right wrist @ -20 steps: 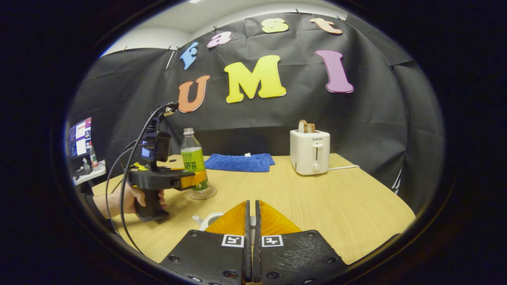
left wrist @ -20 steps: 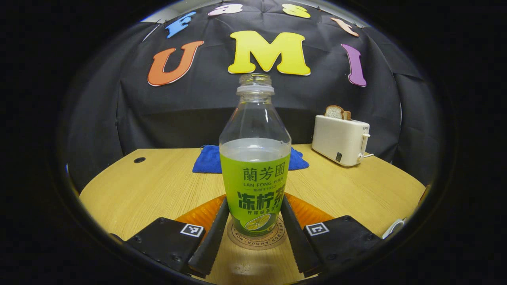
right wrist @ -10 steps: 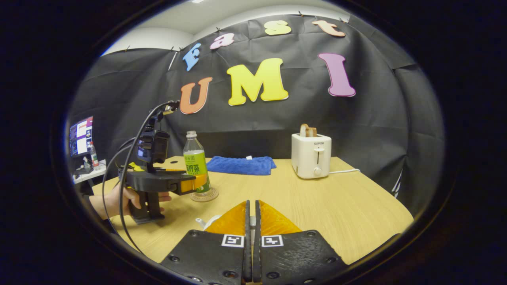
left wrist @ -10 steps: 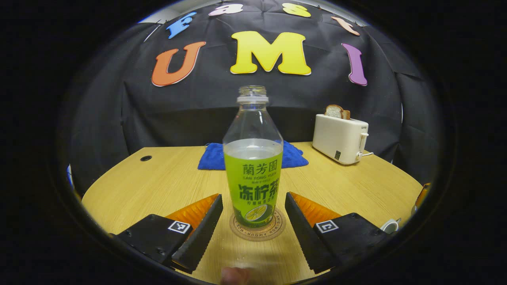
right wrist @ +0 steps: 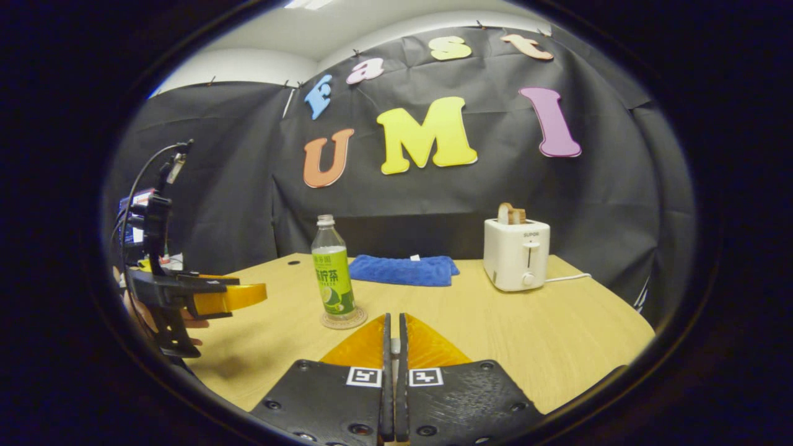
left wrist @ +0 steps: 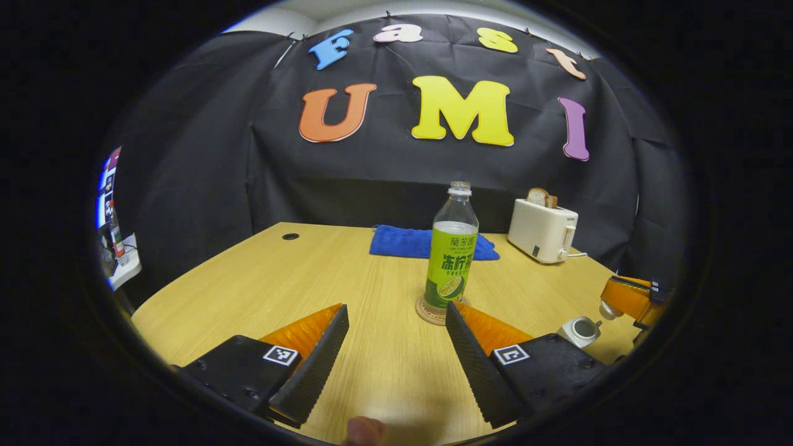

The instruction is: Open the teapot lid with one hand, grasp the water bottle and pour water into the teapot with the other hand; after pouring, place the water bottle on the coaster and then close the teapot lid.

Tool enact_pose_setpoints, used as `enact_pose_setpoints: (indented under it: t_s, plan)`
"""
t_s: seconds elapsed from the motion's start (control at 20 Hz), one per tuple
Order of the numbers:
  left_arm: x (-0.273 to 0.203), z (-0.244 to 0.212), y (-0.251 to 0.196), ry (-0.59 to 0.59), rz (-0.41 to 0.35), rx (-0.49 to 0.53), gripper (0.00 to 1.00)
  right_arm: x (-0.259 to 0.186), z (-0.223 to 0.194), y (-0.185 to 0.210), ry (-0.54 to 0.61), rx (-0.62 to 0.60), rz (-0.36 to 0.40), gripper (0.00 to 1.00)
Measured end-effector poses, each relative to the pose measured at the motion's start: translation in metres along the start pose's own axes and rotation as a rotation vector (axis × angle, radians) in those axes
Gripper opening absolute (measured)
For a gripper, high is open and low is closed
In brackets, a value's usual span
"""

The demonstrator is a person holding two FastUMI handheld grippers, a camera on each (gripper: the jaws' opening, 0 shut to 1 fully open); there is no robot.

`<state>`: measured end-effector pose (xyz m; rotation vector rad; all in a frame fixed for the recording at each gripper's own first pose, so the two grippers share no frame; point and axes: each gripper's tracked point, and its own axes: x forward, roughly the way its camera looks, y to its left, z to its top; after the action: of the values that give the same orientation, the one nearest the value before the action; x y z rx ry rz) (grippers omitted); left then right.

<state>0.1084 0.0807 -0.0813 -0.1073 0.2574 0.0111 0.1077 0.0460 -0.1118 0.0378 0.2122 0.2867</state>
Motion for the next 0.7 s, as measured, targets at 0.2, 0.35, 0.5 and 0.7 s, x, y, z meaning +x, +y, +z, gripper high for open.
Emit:
enact_pose_setpoints:
  t_s: [0.2,0.35,0.5,0.7]
  plan:
    - [-0.022,-0.002,0.026,-0.03,0.068,-0.005,0.98,0.008,-0.009,0.007,0.013,-0.02,0.019,0.01]
    - [-0.03,-0.003,0.041,-0.045,0.102,0.0,0.98,0.012,-0.014,0.012,0.02,-0.032,0.026,0.02]
    - [-0.032,-0.001,0.046,-0.054,0.118,-0.004,0.98,0.015,-0.019,0.014,0.025,-0.047,0.026,0.01]
    - [-0.035,-0.001,0.051,-0.062,0.122,-0.002,0.98,0.019,-0.026,0.013,0.034,-0.045,0.021,0.01]
